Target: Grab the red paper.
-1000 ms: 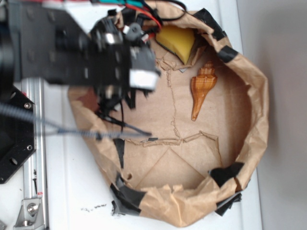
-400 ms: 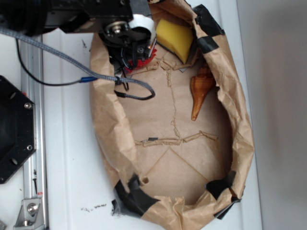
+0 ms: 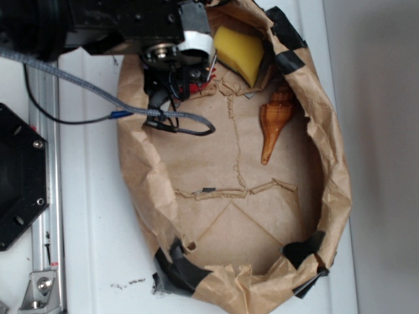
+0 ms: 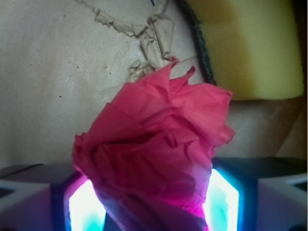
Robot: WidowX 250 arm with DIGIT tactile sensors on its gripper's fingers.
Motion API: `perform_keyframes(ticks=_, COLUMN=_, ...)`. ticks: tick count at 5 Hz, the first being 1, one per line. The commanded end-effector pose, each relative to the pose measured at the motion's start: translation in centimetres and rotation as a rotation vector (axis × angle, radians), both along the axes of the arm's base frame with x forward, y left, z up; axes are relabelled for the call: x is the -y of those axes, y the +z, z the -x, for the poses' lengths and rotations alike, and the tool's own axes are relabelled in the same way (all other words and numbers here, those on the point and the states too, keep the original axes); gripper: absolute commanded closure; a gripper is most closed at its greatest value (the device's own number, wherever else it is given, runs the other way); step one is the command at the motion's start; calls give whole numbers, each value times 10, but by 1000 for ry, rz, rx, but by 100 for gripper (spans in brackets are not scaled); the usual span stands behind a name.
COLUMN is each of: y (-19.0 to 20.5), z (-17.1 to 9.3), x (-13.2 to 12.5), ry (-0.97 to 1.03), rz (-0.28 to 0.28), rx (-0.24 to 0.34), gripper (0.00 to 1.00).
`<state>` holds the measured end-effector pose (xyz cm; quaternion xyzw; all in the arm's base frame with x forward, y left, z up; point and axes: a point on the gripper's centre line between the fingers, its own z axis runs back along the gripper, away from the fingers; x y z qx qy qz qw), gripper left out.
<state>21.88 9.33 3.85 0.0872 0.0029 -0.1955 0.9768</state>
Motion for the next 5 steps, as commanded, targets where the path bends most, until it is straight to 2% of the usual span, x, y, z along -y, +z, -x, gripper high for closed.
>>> perform_keyframes(ticks=1, y=79, z=-23, x=59, ry=41, rz=95, rx=110, gripper=100)
perform_keyframes(ticks=2, y=129, z=-39, x=107, ry=160, rz=68, rx=138, gripper=100)
perform_keyframes(ticks=3, y=142, z=-49, x=110, ry=218, rz=85, rx=132, gripper=100)
perform_keyframes(ticks=5, y=138, z=-50, x=105, ry=274, rz=90, rx=116, gripper=100)
